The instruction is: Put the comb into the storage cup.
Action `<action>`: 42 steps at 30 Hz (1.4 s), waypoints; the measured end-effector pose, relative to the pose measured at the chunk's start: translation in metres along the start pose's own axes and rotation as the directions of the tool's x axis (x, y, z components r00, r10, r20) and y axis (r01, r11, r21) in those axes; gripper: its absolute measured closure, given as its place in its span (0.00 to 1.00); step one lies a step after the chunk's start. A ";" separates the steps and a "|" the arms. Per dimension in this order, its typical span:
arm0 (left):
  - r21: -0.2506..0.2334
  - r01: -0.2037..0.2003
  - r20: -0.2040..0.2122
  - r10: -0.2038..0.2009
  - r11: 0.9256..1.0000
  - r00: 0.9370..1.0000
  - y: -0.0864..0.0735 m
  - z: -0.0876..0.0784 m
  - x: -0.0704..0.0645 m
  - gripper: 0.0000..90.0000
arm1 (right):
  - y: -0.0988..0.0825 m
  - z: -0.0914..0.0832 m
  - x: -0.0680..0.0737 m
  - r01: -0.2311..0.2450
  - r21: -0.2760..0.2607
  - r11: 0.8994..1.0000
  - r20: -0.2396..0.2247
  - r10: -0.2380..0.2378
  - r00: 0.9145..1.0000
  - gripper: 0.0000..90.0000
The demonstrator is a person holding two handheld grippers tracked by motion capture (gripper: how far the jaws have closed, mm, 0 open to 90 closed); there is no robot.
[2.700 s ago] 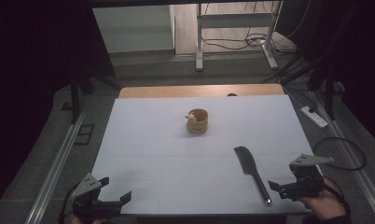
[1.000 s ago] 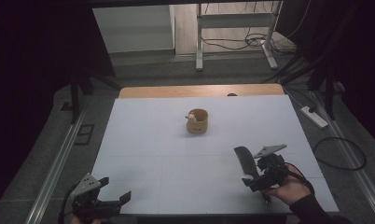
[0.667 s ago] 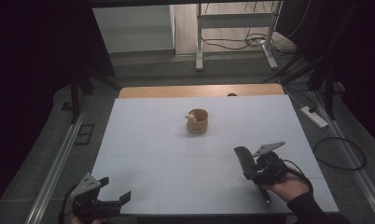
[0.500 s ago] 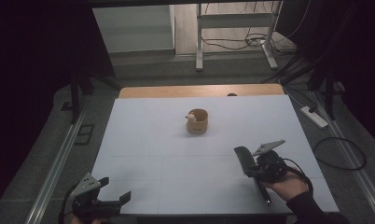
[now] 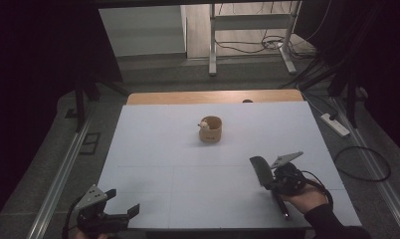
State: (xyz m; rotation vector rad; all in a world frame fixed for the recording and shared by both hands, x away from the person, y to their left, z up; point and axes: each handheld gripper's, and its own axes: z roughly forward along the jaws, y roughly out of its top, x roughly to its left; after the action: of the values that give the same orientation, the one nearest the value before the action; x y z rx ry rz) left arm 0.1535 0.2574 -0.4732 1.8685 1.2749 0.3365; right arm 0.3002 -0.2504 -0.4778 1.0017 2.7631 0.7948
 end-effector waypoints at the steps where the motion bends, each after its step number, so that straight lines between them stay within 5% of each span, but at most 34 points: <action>1: 0.000 0.000 0.000 0.000 1.000 1.000 0.000 0.000 0.000 0.01 | 0.000 0.000 0.000 0.000 0.000 1.000 0.000 0.000 1.000 1.00; 6: -0.001 -0.001 0.000 0.001 1.000 1.000 0.000 0.000 0.000 0.01 | -0.006 0.008 0.003 0.046 0.037 0.998 0.007 -0.046 0.999 1.00; 21: -0.002 -0.001 0.002 0.001 1.000 1.000 0.000 0.000 0.000 0.01 | -0.016 0.015 0.003 0.038 0.110 0.993 0.000 -0.038 0.999 1.00; 42: -0.002 -0.002 0.001 0.002 1.000 1.000 0.000 0.000 0.000 0.01 | -0.025 0.006 -0.017 -0.031 0.114 0.993 0.032 0.027 0.999 1.00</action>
State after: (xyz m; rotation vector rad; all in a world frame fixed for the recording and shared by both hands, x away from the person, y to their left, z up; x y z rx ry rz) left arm 0.1535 0.2572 -0.4731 1.8679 1.2712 0.3375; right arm 0.3011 -0.2746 -0.4969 1.0660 2.8023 0.6258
